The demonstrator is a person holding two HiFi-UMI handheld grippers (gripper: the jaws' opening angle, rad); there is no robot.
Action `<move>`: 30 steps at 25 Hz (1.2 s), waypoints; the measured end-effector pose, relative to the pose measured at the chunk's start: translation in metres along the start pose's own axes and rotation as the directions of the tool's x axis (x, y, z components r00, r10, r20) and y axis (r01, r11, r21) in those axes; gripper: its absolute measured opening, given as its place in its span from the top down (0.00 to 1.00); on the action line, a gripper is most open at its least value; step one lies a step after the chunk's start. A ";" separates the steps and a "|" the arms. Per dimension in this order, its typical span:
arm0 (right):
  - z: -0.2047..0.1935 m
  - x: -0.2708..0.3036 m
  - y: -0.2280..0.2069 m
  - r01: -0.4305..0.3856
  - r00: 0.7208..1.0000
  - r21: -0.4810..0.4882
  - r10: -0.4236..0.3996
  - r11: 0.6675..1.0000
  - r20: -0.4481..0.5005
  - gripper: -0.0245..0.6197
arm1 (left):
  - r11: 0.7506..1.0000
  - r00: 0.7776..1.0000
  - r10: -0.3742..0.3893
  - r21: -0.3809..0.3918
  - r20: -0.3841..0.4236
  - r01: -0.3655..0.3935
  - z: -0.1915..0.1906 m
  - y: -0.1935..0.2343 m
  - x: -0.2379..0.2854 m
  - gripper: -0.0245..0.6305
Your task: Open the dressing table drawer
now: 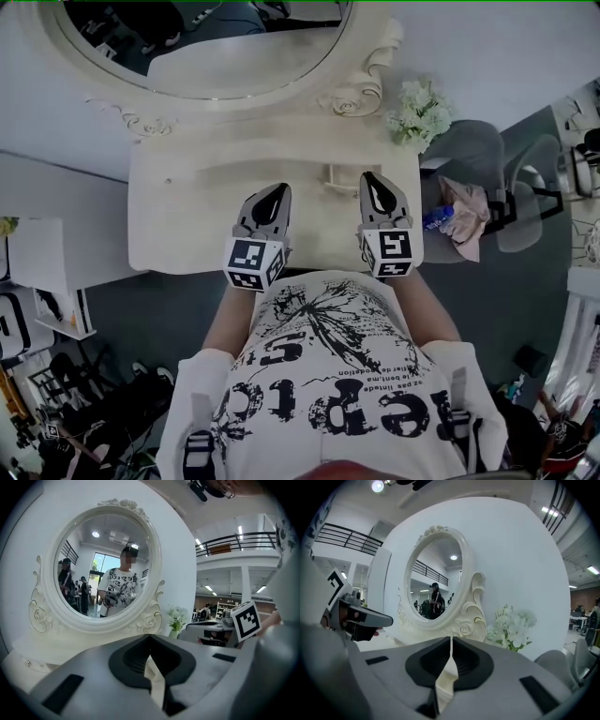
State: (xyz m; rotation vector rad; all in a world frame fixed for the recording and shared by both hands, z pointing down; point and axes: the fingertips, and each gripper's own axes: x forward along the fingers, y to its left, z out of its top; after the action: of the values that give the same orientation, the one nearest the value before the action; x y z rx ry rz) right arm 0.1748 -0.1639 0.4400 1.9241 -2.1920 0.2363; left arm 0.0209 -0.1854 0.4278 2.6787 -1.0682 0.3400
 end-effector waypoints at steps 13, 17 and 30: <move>0.037 -0.002 -0.008 0.005 0.994 0.034 -0.008 0.999 0.110 0.94 | 0.999 0.997 0.009 0.031 0.079 -0.012 0.038 0.006 0.000 0.94; 0.035 0.000 -0.005 -0.007 0.995 0.032 0.003 0.999 0.099 0.94 | 0.999 0.997 0.002 0.035 0.072 -0.005 0.037 0.006 0.002 0.94; 0.030 -0.004 0.006 -0.030 0.995 0.031 0.027 0.999 0.100 0.94 | 0.999 0.998 -0.003 0.052 0.066 -0.001 0.039 0.001 -0.003 0.94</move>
State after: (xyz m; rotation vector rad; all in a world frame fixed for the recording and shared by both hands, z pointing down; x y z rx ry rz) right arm 0.1681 -0.1672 0.4103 1.9633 -2.2935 0.1857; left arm 0.0230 -0.1966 0.3903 2.7539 -1.0911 0.2845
